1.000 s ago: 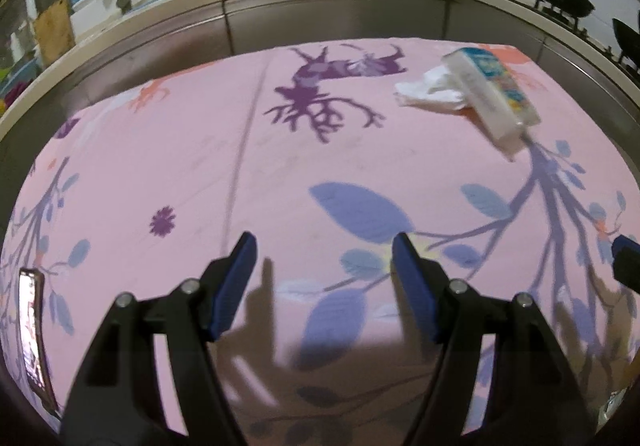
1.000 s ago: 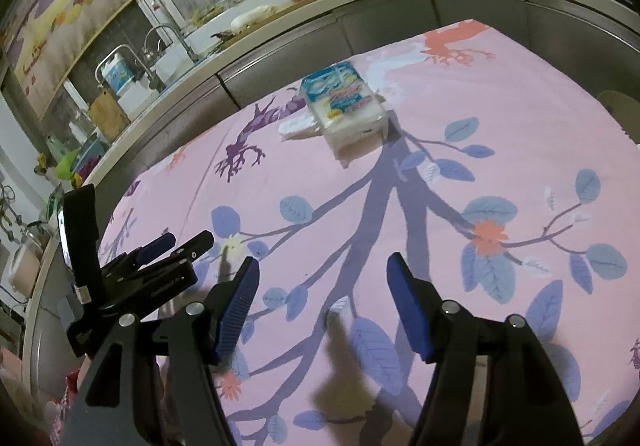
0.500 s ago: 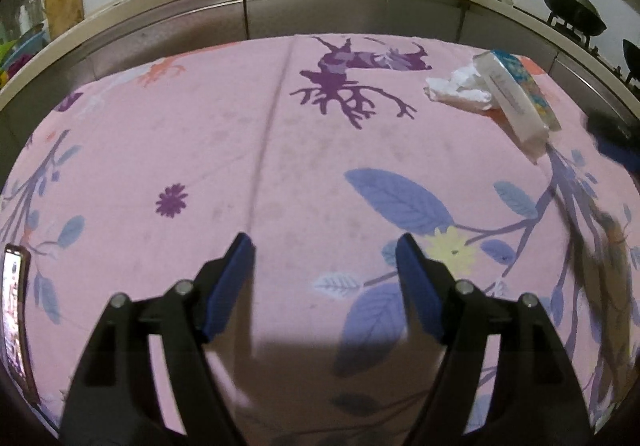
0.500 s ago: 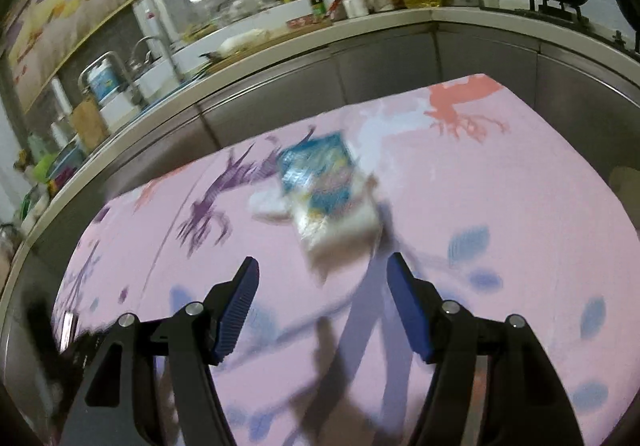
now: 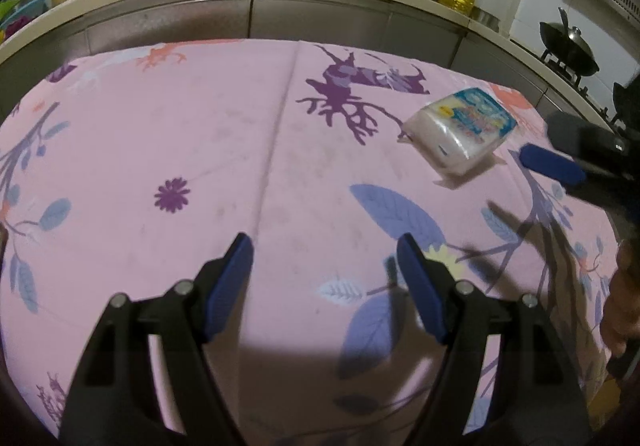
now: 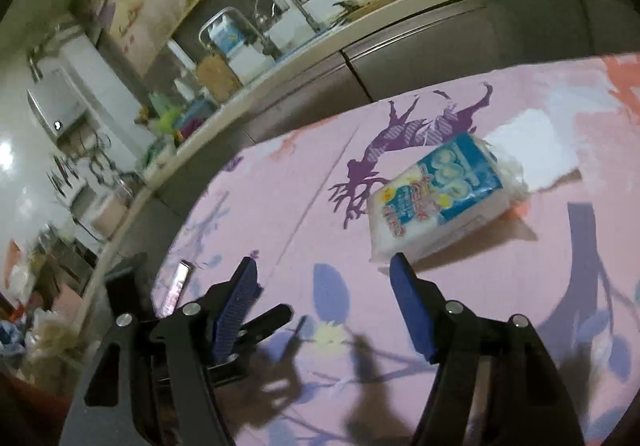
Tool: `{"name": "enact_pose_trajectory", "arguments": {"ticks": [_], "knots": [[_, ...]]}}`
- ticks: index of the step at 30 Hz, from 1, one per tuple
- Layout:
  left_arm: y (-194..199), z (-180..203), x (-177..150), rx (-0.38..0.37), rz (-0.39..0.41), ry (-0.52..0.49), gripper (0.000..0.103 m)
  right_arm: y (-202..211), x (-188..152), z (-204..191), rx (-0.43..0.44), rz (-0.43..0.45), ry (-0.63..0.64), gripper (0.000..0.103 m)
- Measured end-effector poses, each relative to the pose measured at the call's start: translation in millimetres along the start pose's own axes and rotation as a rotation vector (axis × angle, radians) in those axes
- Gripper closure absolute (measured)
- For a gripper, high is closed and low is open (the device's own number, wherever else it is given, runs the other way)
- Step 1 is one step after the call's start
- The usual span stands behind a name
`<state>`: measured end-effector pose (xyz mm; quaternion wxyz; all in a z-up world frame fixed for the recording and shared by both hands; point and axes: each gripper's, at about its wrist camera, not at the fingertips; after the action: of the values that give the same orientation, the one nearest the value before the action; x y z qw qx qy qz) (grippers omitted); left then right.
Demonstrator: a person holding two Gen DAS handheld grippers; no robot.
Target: Collect trash
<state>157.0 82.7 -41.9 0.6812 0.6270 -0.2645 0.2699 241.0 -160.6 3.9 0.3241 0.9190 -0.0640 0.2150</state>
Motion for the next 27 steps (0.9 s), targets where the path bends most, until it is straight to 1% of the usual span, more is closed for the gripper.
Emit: {"name": "enact_pose_trajectory", "arguments": {"ticks": [4, 7, 9, 10, 12, 15, 17, 18, 20, 22, 24, 26, 27], "knots": [[-1, 3, 11, 0.003, 0.006, -0.009, 0.03, 27, -10, 34, -0.026, 0.081, -0.151, 0.036], [-2, 15, 31, -0.024, 0.031, -0.068, 0.019, 50, -17, 65, -0.064, 0.147, -0.26, 0.036], [-6, 33, 49, -0.02, 0.066, -0.155, 0.018, 60, -20, 82, -0.062, 0.172, -0.337, 0.036], [-8, 40, 56, -0.017, 0.084, -0.2, 0.014, 65, -22, 94, -0.058, 0.183, -0.387, 0.036], [-21, 59, 72, -0.034, 0.099, -0.316, 0.007, 72, -25, 107, -0.051, 0.197, -0.434, 0.037], [-47, 81, 89, -0.035, 0.071, -0.44, 0.007, 77, -20, 114, -0.076, 0.205, -0.453, 0.039], [-59, 89, 94, -0.066, 0.048, -0.468, 0.007, 77, -10, 115, -0.107, 0.204, -0.438, 0.041], [-64, 93, 96, -0.079, 0.04, -0.472, 0.009, 76, -3, 116, -0.125, 0.201, -0.432, 0.042], [-69, 95, 97, -0.096, 0.025, -0.476, 0.034, 69, 15, 122, -0.149, 0.199, -0.444, 0.048], [-67, 95, 98, -0.098, 0.02, -0.455, 0.037, 61, 33, 130, -0.152, 0.201, -0.469, 0.053], [-57, 88, 94, -0.12, 0.02, -0.42, 0.038, 45, 55, 142, -0.153, 0.192, -0.505, 0.056], [-43, 80, 85, -0.102, 0.025, -0.391, 0.038, 29, 66, 149, -0.154, 0.186, -0.543, 0.057], [-35, 71, 78, -0.085, 0.022, -0.36, 0.038, 22, 70, 151, -0.153, 0.184, -0.555, 0.059]]}}
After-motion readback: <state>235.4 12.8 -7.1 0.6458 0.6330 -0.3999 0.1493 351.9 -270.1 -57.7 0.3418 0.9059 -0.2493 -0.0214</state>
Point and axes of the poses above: each gripper's, at about its wrist camera, not at the fingertips, and y roughly against the way its jaws point, z to its right, x to its top, and after that the axes turned 10 degrees about -y, right-handed
